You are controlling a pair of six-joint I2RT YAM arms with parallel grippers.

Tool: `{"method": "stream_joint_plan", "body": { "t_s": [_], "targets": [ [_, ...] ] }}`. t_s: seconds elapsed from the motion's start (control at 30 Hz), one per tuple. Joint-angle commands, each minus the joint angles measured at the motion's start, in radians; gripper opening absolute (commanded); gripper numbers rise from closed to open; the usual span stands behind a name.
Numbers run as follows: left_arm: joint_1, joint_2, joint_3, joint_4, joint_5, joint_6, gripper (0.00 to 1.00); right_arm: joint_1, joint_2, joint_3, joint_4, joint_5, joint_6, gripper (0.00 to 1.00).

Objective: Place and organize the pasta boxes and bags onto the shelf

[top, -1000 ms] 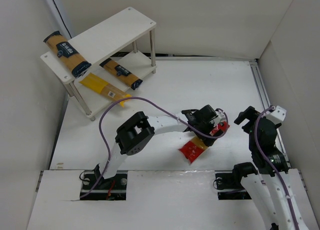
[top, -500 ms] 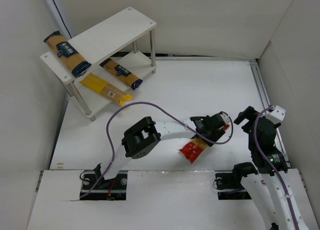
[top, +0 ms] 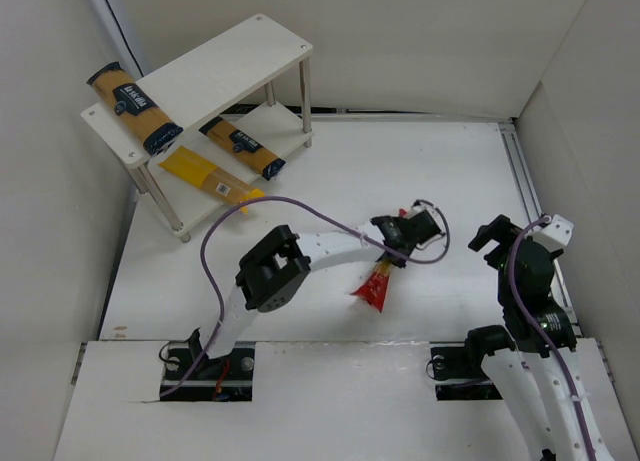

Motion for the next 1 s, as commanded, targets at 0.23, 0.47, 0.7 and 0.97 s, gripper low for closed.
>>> {"method": "stream_joint_plan", "body": {
  "t_s": [0.23,0.47,0.7,0.97],
  "targets": [
    [0.421,-0.403,0.378,0.105,0.004,0.011,0.0,-0.003,0.007,0.0,0.054,0.003,-0.021,0.99],
    [0.692,-0.464,0.477,0.2,0.248,-0.186,0.0,-0.003,0.025,-0.009,0.074,0.003,-0.03,0.99],
    [0.853,-0.478,0.561,0.237,0.173,-0.264,0.0,-0.003,0.056,-0.009,0.074,0.013,-0.03,0.99],
    [1.025,-0.432,0.57,0.228,0.236,-0.335,0.0,-0.003,0.065,0.0,0.074,0.022,-0.03,0.99]
  ]
}}
